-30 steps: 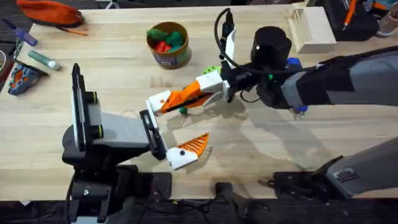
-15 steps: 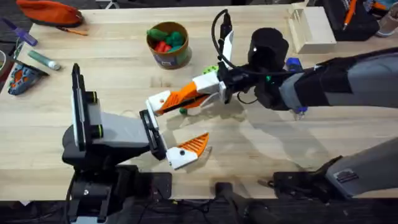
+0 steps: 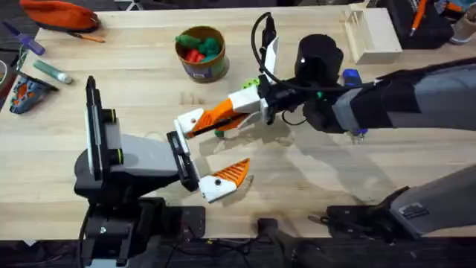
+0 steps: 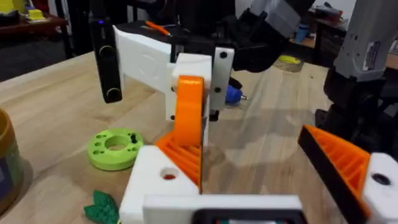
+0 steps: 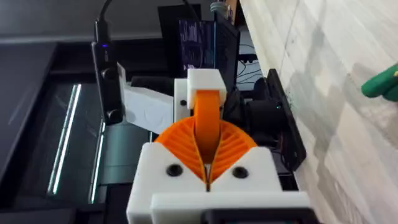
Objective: Pick up the gripper from the table and insert it into the empty holder that is missing its gripper. Then pick up a screw, insert it into the mounting hole, and use the screwdriver to tighten it. Finally, clean up the table by picking up the vegetable and placing it into the bucket.
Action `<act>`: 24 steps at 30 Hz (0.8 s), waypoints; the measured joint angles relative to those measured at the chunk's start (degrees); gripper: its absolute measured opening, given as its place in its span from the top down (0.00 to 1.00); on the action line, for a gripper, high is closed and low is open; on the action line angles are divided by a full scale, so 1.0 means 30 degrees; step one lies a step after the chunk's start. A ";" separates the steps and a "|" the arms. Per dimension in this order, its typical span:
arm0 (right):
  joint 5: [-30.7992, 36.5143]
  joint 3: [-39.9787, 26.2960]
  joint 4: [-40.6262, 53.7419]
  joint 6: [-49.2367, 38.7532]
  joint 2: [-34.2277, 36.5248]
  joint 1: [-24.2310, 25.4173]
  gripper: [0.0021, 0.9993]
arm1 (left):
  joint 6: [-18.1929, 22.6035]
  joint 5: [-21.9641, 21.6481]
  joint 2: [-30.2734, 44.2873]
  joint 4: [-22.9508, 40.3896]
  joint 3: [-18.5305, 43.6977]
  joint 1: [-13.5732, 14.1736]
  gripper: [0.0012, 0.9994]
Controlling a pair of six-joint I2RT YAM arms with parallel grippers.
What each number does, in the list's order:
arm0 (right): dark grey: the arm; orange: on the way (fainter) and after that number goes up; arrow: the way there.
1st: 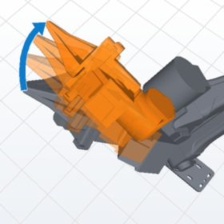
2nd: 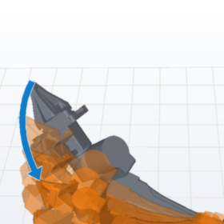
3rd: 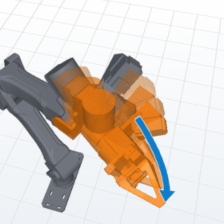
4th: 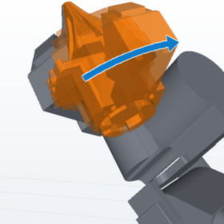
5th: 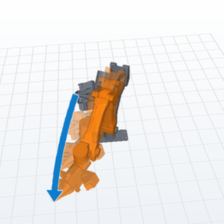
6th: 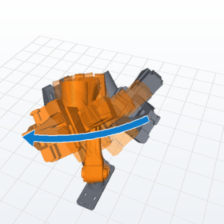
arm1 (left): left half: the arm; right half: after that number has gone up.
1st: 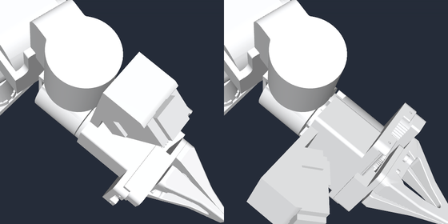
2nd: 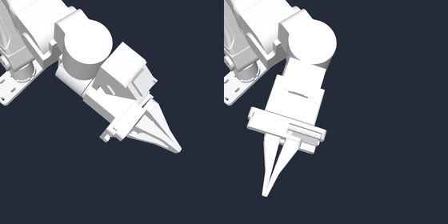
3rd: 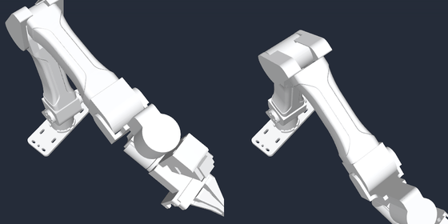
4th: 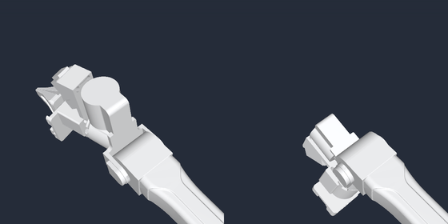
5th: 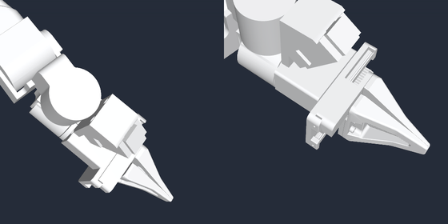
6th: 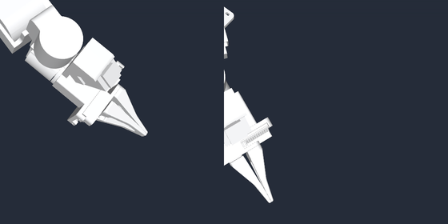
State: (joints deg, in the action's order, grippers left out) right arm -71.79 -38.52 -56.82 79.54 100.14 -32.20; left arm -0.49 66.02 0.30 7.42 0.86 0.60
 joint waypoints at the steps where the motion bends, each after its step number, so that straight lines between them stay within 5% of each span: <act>1: 0.0007 0.0000 -0.0007 0.0008 0.0000 -0.0025 0.99 | 0.0000 0.0007 0.0007 0.0000 0.0000 0.0000 0.01; 24: 0.0066 -0.0532 0.0976 0.0201 0.0000 -0.0176 0.99 | -0.0007 -0.0299 0.0000 -0.0044 0.0000 -0.0036 0.01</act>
State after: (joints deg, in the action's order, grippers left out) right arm -71.59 -40.12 -53.89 80.14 100.14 -32.73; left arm -0.51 65.12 0.30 7.29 0.86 0.49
